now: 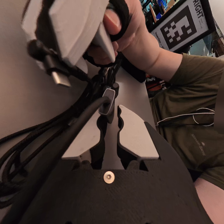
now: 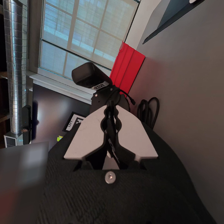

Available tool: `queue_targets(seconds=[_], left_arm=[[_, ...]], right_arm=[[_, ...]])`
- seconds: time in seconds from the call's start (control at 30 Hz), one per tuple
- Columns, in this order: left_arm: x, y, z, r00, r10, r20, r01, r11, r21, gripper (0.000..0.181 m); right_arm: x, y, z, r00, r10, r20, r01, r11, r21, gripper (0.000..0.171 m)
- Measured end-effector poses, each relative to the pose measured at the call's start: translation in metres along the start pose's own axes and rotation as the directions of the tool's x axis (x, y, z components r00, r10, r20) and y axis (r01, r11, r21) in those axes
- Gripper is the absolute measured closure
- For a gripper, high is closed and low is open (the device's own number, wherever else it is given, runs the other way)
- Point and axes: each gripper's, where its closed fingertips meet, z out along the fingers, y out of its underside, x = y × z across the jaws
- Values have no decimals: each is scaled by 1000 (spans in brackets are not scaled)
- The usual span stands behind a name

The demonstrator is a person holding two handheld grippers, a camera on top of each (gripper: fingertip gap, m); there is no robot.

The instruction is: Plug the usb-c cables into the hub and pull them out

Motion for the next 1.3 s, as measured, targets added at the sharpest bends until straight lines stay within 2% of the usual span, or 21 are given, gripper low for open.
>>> queue_targets(seconds=[0.03,0.27,0.4,0.5,0.63,0.8,0.93,1.1,1.23,1.3], left_arm=[[2,3,3,1000,6,-7,-6,1000,-20,166],[13,24,9,991,136,-3,-134,975,-178,177],[13,15,3,980,189,69,-175,969,-173,171],[15,9,-12,967,218,129,-198,968,-156,172],[21,-5,-43,945,243,218,-230,969,-86,172],[29,-26,-87,897,245,368,-272,962,24,172],[41,-43,-118,880,200,431,-291,944,156,172],[63,-52,-146,881,173,440,-309,915,258,173],[86,-55,-162,884,186,429,-337,890,308,172],[94,-59,-169,886,182,427,-348,870,350,172]], right_arm=[[0,0,0,1000,-3,-3,3,1000,-2,162],[-1,-2,-1,1000,-3,1,3,1000,7,162],[-2,-5,-2,999,-35,-18,35,999,13,163],[-9,-11,-4,992,-114,-45,116,993,29,163],[-26,-23,-10,942,-316,-112,323,945,48,162],[-55,-39,-21,803,-559,-209,580,813,53,162],[-81,-59,-40,744,-606,-282,659,735,160,163],[-100,-78,-65,640,-632,-438,757,618,215,163],[-93,-85,-75,627,-590,-509,756,618,216,163],[-85,-84,-74,651,-568,-504,729,652,208,163]])
